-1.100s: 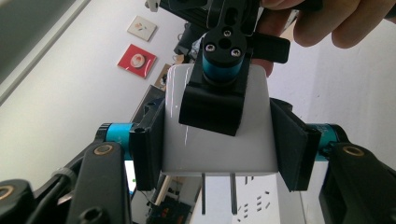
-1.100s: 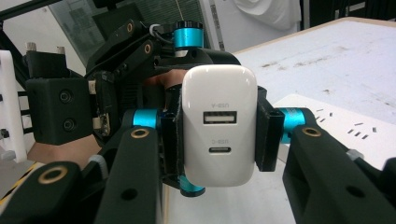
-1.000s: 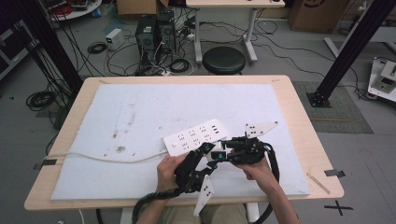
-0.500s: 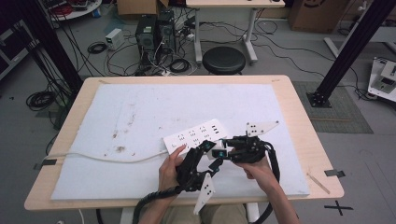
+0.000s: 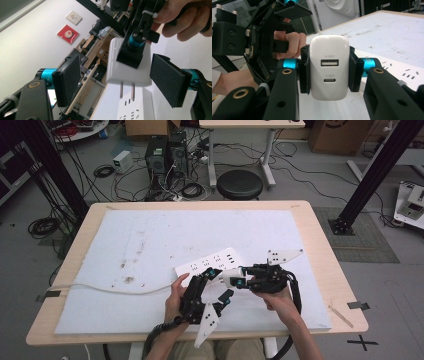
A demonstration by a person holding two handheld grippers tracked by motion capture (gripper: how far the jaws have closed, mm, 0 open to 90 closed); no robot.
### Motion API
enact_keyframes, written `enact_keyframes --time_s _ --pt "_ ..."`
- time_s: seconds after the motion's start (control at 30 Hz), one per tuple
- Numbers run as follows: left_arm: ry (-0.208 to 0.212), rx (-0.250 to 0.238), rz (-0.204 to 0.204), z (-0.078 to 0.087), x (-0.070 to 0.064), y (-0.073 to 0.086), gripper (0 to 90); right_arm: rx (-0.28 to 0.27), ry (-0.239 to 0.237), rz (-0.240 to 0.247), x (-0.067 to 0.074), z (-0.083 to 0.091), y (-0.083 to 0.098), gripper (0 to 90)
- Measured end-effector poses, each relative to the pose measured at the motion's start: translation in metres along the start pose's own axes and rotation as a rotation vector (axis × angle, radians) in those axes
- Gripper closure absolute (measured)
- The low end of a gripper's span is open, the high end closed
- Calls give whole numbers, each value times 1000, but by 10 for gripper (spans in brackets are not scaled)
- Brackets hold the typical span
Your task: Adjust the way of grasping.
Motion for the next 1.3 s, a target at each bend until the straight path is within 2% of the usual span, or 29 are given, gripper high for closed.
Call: enact_keyframes --time_s 0.07,0.13,0.3,0.4,0.43,0.47,0.5,0.53,0.57,0.6,0.63,0.67,0.7,0.77,0.93,0.97,1.0,1.17,1.23,1.27,1.3 --pt "11 -8 39 4 2 4 250 -10 10 -4 -2 2 -1 631" --pt "22 -18 94 9 4 8 250 -19 17 -1 -4 4 -2 631" --pt "19 -34 273 23 18 23 250 -27 46 -4 -8 9 -2 630" --pt "13 -12 420 32 28 38 250 -25 64 -5 -10 12 -2 631" --pt "13 -12 420 32 28 38 250 -25 64 -5 -10 12 -2 631" --pt "1 19 506 40 36 50 250 -27 73 0 -11 13 -2 631" --pt "1 19 506 40 36 50 250 -27 73 0 -11 13 -2 631" --pt "-4 42 590 49 42 63 250 -25 78 -2 -11 14 -2 630" --pt "-3 57 632 53 45 69 249 -32 93 0 -13 16 -3 630" --pt "-3 57 632 53 45 69 249 -32 93 0 -13 16 -3 630" --pt "-6 71 700 60 49 79 249 -33 97 1 -13 17 -3 630" --pt "-6 71 700 60 49 79 246 -33 97 1 -13 17 -3 630" --pt "-8 83 771 68 53 90 246 -38 104 7 -14 18 -4 630" --pt "-35 102 837 82 60 108 246 -46 116 11 -15 22 -5 630" --pt "-97 111 864 102 67 125 246 -64 104 1 -15 25 -6 630" --pt "-118 121 882 112 70 133 246 -75 124 2 -18 27 -7 631" --pt "-129 128 893 116 70 137 246 -84 123 2 -19 27 -7 630" --pt "-168 148 906 132 74 146 246 -107 128 -11 -19 32 -10 631" --pt "-175 151 911 135 75 148 246 -107 128 -11 -19 32 -10 631" --pt "-198 162 913 142 79 153 246 -107 138 0 -20 33 -9 631" --pt "-200 162 912 144 80 154 246 -105 141 0 -20 34 -9 630"
Point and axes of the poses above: each handheld gripper's, and its own axes: z roughly backward along the jaws, y roughly out of its underside, x roughly to its left, the point moved 10 cm from there along -z, roughly forward along the jaws, and after that the axes turned 10 degrees about y, right-handed, at the moved point
